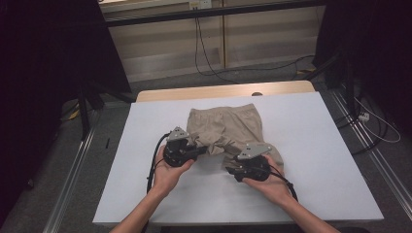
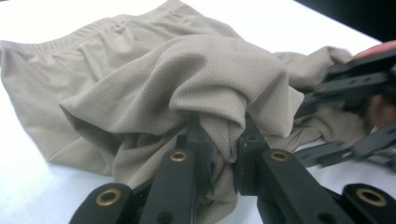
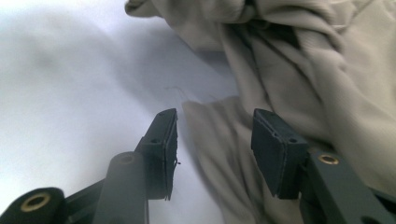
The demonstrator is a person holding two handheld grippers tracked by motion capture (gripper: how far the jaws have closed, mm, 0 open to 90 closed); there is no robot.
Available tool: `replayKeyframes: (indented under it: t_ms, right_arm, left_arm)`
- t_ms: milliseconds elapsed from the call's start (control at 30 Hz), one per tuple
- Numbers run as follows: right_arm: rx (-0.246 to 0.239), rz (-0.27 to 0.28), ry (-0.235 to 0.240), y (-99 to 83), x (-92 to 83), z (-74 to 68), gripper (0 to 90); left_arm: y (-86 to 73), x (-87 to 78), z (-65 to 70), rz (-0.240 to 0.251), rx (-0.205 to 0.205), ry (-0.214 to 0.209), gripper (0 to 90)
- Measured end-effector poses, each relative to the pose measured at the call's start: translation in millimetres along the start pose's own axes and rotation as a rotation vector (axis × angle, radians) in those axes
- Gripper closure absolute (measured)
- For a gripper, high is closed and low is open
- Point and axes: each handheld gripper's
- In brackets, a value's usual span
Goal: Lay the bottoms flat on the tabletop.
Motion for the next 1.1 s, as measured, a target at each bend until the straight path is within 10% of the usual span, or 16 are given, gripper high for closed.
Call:
replayKeyframes:
  t_ms: [300, 367, 433, 767, 900, 1100]
  right_arm:
    - [-0.008, 0.057, -0.034, 24.7, 16.3, 1.2, 40.6]
    - [-0.002, 0.063, -0.021, 26.3, 24.0, -1.9, 54.8]
    - [-0.005, 0.051, 0.034, 24.7, 29.3, -9.8, 85.2]
    - [0.018, 0.103, 0.275, 21.0, -3.1, -47.2, 89.1]
    - [0.029, 0.097, 0.274, 12.7, -9.5, -52.5, 82.0]
    - [0.001, 0.059, 0.141, 2.4, -14.0, -36.9, 59.4]
  left_arm:
    - [14.0, -15.8, 9.6, 0.042, -0.013, -0.078, 80.3]
    - [15.1, -18.6, 12.7, 0.055, 0.003, -0.076, 80.3]
    - [15.0, -21.0, 14.2, 0.061, 0.007, -0.075, 80.2]
    - [10.5, -21.0, 17.0, 0.031, -0.005, -0.116, 80.1]
    - [4.5, -10.9, 20.4, -0.011, -0.002, -0.117, 78.4]
    - [-5.9, 5.6, 13.6, -0.026, -0.001, -0.035, 53.0]
Point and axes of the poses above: each handheld gripper's, and its own axes: x roughly forward along the jaws, y roughly out of its top, z roughly to its right, and after that the axes turned 1 degree about y, right-handed
